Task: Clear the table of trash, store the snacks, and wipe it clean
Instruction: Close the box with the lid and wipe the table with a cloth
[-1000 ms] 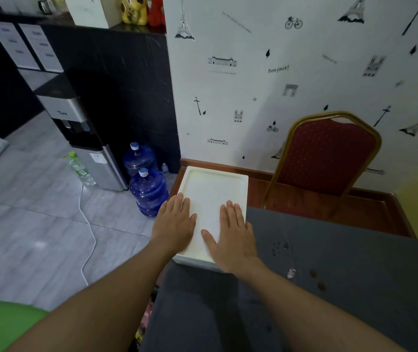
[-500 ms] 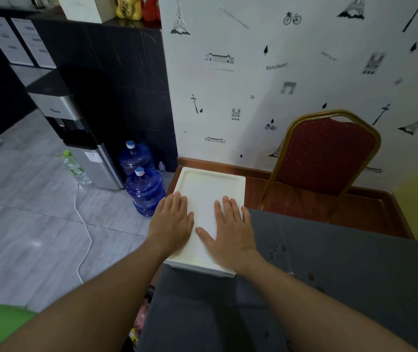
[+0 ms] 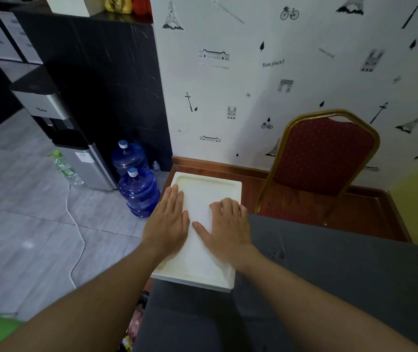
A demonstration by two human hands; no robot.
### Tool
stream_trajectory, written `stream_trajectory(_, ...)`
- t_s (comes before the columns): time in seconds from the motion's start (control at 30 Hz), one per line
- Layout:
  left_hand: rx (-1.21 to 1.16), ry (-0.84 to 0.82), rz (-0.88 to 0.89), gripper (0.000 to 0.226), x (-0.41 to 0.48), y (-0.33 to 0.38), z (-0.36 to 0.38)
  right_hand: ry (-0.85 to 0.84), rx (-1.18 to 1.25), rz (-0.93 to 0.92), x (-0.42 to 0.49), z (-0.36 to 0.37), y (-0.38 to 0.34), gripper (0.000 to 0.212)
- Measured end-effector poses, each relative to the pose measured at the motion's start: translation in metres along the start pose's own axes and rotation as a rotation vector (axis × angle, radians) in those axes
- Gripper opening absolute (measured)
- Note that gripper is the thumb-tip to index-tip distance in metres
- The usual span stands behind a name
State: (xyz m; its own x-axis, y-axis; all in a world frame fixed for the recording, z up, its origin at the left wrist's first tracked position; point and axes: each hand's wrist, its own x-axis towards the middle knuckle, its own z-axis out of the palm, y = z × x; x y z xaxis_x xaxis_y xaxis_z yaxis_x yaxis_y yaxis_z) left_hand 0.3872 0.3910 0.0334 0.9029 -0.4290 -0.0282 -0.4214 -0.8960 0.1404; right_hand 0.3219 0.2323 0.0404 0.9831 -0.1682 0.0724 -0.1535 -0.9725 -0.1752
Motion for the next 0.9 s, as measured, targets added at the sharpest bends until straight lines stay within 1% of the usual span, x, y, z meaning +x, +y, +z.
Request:
stream_trajectory(0.03,0.005,0.017,0.001,0.064,0.0,0.0,0.0,-0.01,0.008,0.009,0.009,0.0,0.002,0.067)
stream_trajectory(0.17,0.029,0.014,-0.009,0.066,0.001,-0.001,0.003,-0.075,-0.013,0.021,0.038,0.006,0.008,0.084)
stream_trajectory(0.3,0.048,0.001,0.006,0.068,0.004,-0.002,0.003,-0.106,-0.087,0.024,0.044,0.014,0.01,0.089)
stream_trajectory(0.47,0.032,-0.022,-0.001,0.069,0.005,-0.002,0.002,-0.143,-0.089,0.042,0.041,0.013,0.005,0.088)
stream_trajectory(0.57,0.033,-0.027,-0.003,0.07,0.004,-0.002,0.005,-0.155,-0.063,0.063,0.019,0.015,-0.006,0.085)
stream_trajectory(0.67,0.022,-0.036,-0.014,0.066,0.004,-0.002,0.005,-0.135,-0.036,0.078,-0.005,0.018,-0.014,0.083)
stream_trajectory(0.77,0.053,-0.068,-0.017,0.064,0.004,0.0,0.003,-0.127,-0.042,0.08,-0.009,0.018,-0.014,0.082)
stream_trajectory(0.9,0.113,-0.122,-0.014,0.064,0.004,0.003,-0.005,-0.177,-0.048,0.07,-0.006,0.015,-0.012,0.082)
